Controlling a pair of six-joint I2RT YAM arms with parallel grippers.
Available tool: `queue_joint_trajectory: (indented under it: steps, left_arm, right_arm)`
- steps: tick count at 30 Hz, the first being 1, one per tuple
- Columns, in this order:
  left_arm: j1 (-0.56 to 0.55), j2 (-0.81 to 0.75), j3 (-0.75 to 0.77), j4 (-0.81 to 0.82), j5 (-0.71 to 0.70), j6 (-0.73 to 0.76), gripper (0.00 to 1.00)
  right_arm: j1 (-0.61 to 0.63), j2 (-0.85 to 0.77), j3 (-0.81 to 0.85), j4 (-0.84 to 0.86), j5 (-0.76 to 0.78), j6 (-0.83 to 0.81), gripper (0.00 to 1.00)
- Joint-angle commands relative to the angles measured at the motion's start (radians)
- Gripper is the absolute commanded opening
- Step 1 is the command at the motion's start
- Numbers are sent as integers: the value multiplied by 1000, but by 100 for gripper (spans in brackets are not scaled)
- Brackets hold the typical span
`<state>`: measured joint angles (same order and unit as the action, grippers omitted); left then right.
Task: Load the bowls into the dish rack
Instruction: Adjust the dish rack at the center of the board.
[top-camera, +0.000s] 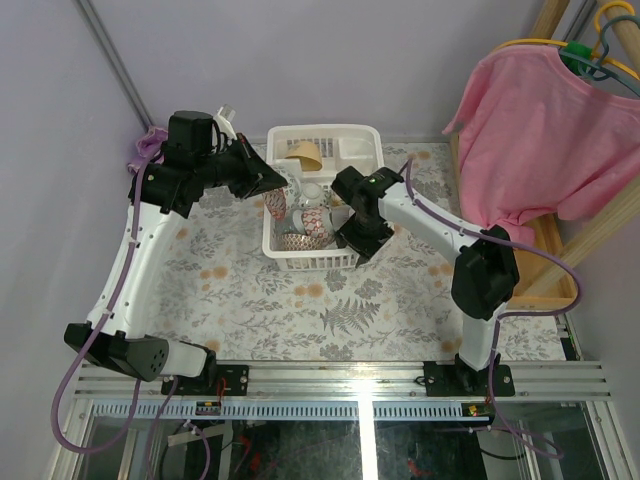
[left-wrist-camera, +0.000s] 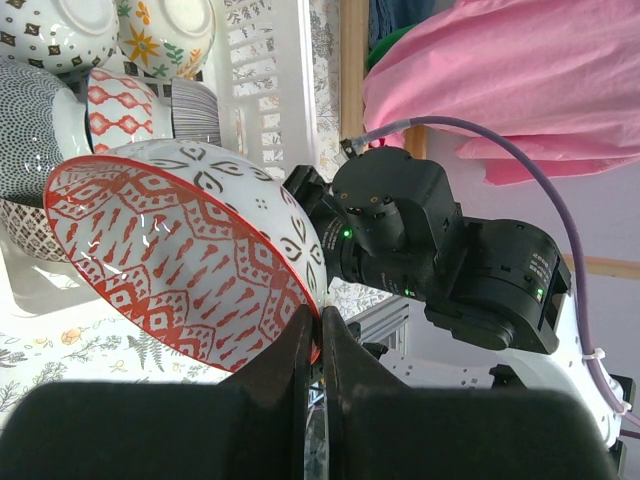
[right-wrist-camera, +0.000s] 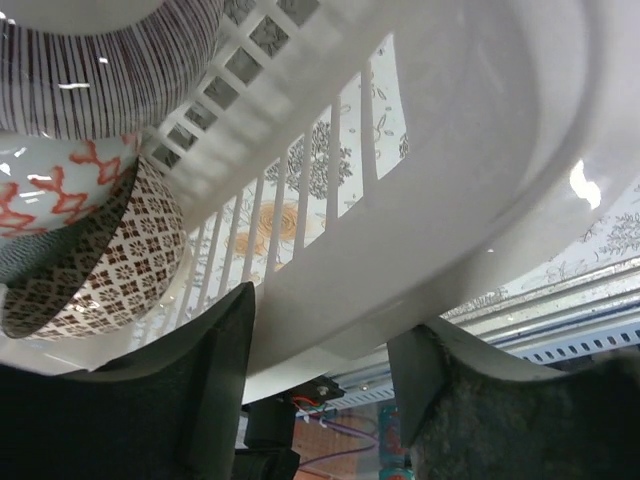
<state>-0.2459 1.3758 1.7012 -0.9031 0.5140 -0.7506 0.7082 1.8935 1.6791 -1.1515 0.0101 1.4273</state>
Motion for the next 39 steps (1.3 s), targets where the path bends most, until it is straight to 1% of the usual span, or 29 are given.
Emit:
queue_joint_trajectory:
  steps: [1,2,3,6,12,17,19,22,27,30,36,39]
  left_arm:
    - [9,-12,9,-12,84,-32,0]
    - [8,-11,9,-13,85,-33,0]
    - [9,-12,11,-12,84,-33,0]
    - [10,-11,12,-13,84,-36,0]
    - [8,-9,22,-22,80,-36,0]
    - [8,-2,30,-24,85,-36,0]
    - [8,2,29,-23,90,-36,0]
    - [8,2,27,-23,95,-36,0]
    - [8,1,17,-23,104,-34,0]
    - [6,4,14,-21,109,-36,0]
    - [-4,17,8,-5,124,-42,0]
    - [-27,27,3,18,137,-51,0]
  right_arm:
    - [13,-9,16,-30,79,-133,49]
    - [13,-9,20,-34,83,-140,45]
    - [13,-8,23,-34,88,-147,39]
    - [13,-3,37,-39,105,-171,30]
    - [10,19,96,-81,172,-277,22]
    - [-4,-5,62,-71,207,-374,12]
    - [-15,-19,39,-49,220,-437,9]
    - [-29,-36,15,-14,254,-551,8]
    - [-31,-43,34,26,370,-791,8]
    - [-32,-58,21,73,432,-895,8]
    - [-53,-122,-91,225,519,-1074,8]
    - [-72,-169,-164,323,528,-1152,8]
